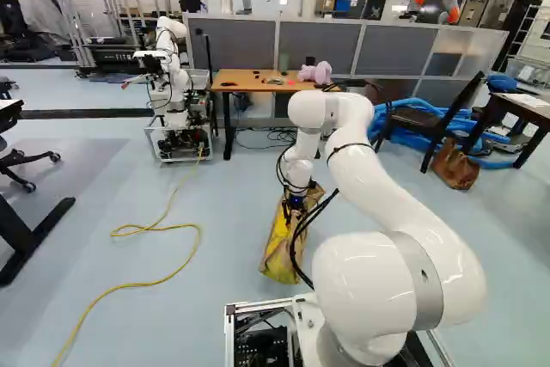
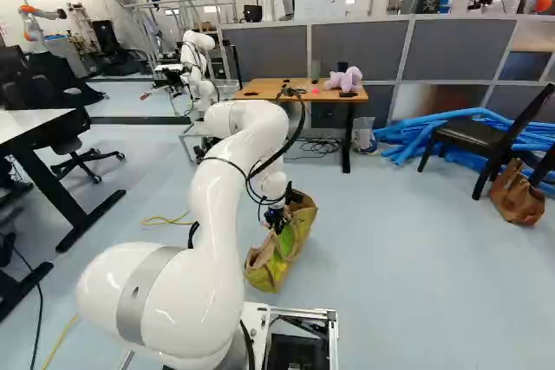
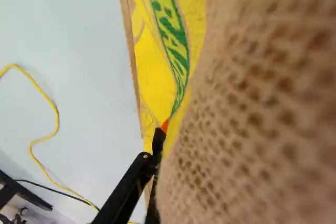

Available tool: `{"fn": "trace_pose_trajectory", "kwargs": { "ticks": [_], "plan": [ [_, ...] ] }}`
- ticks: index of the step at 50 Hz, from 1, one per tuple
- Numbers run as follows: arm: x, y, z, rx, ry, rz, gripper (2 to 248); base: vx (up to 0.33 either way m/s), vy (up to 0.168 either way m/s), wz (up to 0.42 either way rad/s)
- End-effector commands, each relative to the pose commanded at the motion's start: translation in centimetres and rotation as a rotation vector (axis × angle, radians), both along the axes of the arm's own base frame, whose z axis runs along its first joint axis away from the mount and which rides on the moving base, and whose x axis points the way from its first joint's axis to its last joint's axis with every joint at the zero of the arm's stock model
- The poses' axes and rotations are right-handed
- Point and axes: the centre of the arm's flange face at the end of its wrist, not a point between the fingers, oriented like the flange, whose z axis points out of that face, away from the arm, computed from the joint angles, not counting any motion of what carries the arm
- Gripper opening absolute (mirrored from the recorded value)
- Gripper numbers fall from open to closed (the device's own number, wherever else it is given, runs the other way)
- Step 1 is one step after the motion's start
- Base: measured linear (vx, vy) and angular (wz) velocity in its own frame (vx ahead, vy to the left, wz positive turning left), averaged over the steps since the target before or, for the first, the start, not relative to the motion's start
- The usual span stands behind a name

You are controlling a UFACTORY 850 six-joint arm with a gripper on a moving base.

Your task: Pick up the bag on the ground and place it on the table

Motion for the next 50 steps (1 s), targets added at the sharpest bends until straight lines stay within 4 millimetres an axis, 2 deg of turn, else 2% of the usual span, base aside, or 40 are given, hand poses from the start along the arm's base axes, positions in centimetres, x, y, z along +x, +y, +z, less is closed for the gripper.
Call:
{"fn": "trace_pose_trajectory", "kwargs": {
  "ticks": [37, 50],
  "plan": [
    [-0.5, 0.0, 5.7, 0.028, -0.06, 0.387, 22, 0.0, 0.0, 0.0],
    [-0.7, 0.1, 7.7, 0.028, -0.075, 0.426, 22, 0.0, 0.0, 0.0]
  ]
}}
